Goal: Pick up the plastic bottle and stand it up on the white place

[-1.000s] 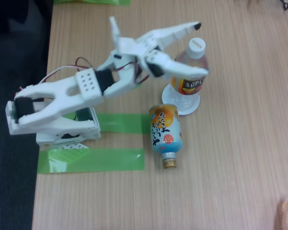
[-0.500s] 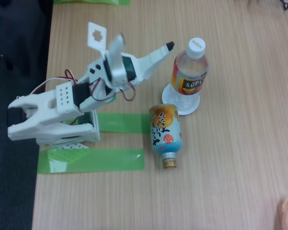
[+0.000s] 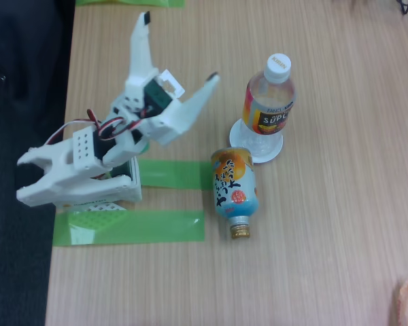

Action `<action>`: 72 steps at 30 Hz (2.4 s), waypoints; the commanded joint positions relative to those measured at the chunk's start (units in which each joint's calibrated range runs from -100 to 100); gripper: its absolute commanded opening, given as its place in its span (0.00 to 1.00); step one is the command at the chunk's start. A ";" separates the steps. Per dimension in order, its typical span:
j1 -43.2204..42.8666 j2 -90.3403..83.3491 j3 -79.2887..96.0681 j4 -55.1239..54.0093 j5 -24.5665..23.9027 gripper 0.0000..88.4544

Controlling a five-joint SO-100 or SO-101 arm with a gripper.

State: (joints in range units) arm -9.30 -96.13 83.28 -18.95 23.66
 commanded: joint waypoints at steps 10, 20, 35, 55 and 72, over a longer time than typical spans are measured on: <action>4.34 -3.37 -10.44 -0.02 -6.05 0.30; 16.12 -3.37 -6.46 -0.97 -25.84 0.30; 13.08 -3.28 13.64 -45.26 -26.68 0.30; 13.15 -3.20 16.09 -80.54 -26.68 0.06; 12.63 -3.03 16.09 -80.45 -27.15 0.06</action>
State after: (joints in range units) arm 3.47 -99.49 99.10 -97.96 -3.42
